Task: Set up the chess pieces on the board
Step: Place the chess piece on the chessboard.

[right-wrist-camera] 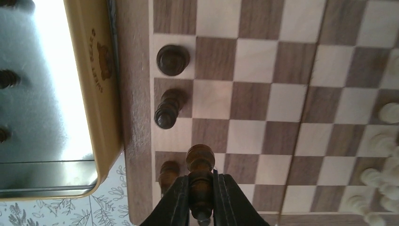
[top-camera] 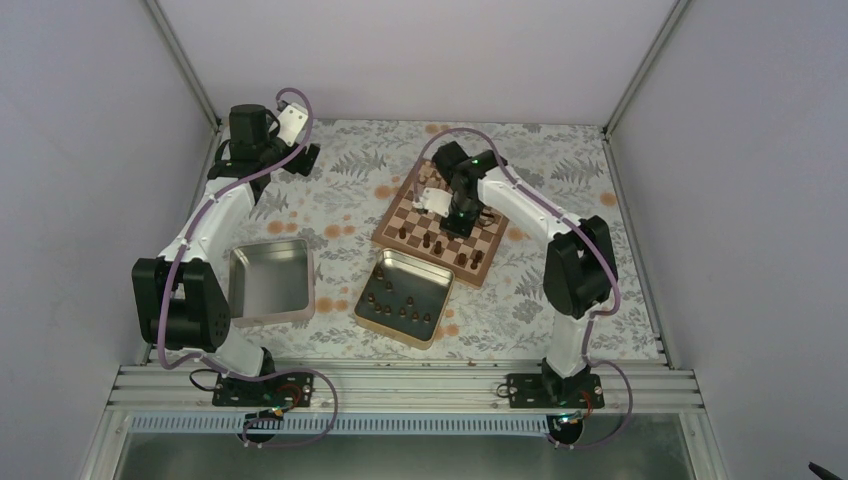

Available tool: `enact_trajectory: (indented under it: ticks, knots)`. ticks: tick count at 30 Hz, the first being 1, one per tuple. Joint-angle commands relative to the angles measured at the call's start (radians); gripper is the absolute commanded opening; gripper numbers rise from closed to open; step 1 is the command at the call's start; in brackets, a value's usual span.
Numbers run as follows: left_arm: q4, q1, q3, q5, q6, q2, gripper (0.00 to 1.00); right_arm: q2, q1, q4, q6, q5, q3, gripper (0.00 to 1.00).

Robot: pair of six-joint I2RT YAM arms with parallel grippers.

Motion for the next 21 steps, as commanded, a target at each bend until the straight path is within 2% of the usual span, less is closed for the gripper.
enact_trajectory:
  ticks: [1, 8, 21]
  knots:
    - [0.002, 0.001, 0.023, 0.006, 0.002, -0.012, 1.00, -0.043, -0.010, 0.036, 0.029, -0.015, -0.060, 0.11]
    - [-0.001, -0.002, 0.026, 0.010, 0.001, -0.009, 1.00, -0.044, -0.010, 0.092, 0.040, -0.055, -0.139, 0.12]
    - [-0.003, -0.001, 0.024, 0.007, 0.001, -0.007, 1.00, -0.009, -0.010, 0.119, 0.029, -0.091, -0.164, 0.12]
